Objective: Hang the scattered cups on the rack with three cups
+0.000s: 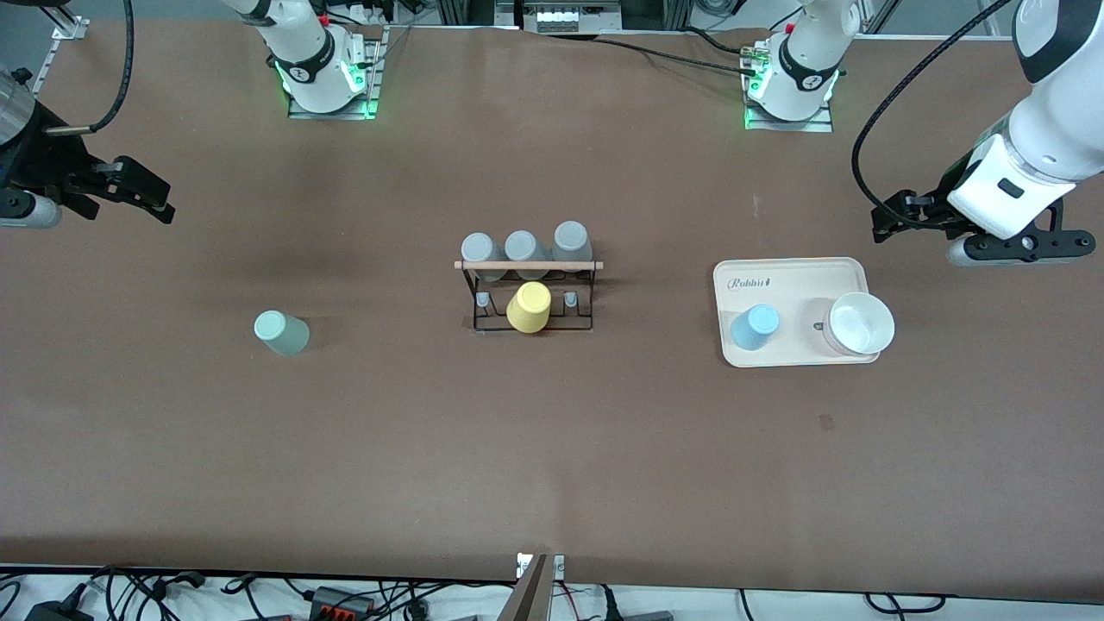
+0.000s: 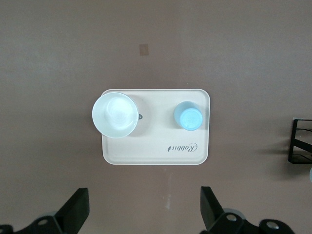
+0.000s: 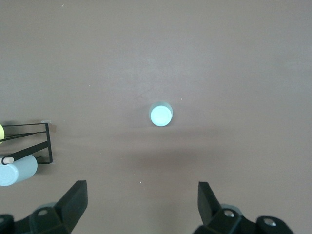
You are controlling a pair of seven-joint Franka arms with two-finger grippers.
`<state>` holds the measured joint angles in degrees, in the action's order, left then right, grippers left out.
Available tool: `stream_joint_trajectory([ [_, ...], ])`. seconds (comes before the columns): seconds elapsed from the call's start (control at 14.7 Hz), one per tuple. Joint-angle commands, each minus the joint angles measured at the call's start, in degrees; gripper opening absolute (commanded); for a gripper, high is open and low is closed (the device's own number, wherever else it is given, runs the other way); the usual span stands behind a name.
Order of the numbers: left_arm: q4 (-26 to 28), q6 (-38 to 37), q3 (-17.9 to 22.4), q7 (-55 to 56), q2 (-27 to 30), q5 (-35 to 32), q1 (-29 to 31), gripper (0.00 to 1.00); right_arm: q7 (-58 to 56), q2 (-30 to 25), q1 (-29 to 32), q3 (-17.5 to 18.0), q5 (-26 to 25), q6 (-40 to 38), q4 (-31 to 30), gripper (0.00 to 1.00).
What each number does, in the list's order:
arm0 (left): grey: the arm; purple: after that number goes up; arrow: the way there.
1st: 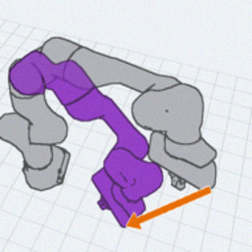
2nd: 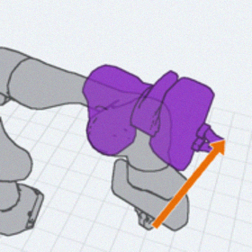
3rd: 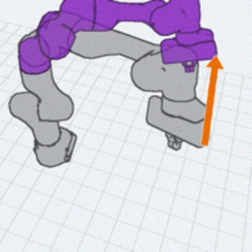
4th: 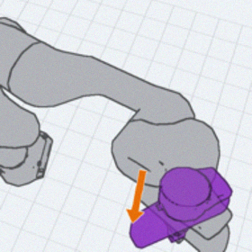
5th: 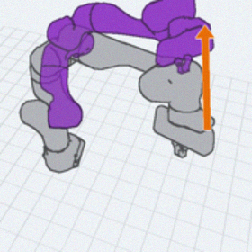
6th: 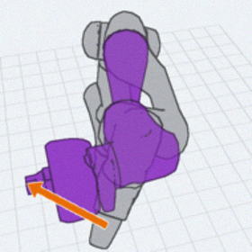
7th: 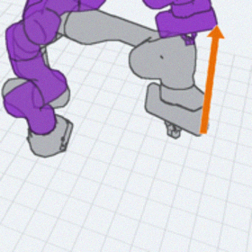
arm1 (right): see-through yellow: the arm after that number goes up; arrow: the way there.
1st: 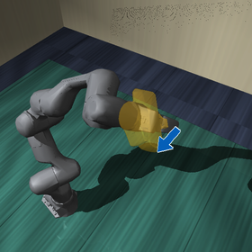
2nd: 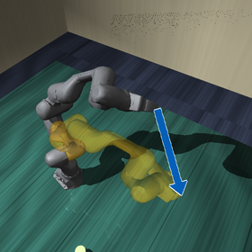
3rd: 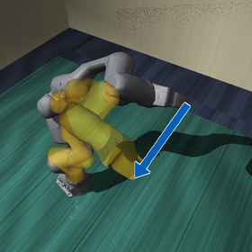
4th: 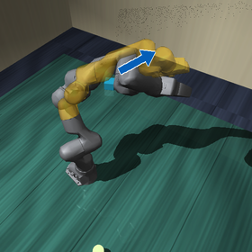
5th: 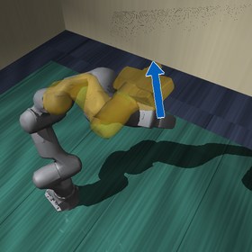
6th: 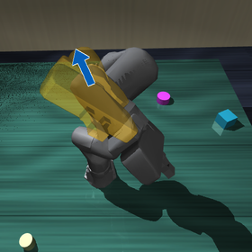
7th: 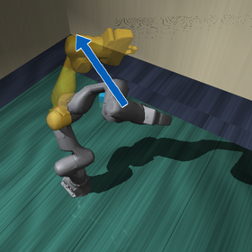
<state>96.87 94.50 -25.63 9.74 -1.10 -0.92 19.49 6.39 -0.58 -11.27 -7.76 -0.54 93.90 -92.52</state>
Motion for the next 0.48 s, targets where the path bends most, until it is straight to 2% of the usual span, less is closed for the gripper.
stream_joint_trajectory([
  [0.0,-0.5,-1.0,-0.1,0.2,0.5,1.3,0.6,1.0,0.8,-0.7,0.5,0.4,-0.2,0.8,-0.9,1.0],
  [0.34,-0.5,-0.7,-0.1,0.2,-0.6,1.3,0.5,1.0,0.3,-0.1,0.3,0.4,-0.4,0.6,-0.5,1.0],
  [0.41,-0.6,-0.7,-0.6,0.2,-2.3,0.8,0.0,1.0,0.3,-0.1,0.2,0.4,-0.5,0.6,-0.4,1.0],
])
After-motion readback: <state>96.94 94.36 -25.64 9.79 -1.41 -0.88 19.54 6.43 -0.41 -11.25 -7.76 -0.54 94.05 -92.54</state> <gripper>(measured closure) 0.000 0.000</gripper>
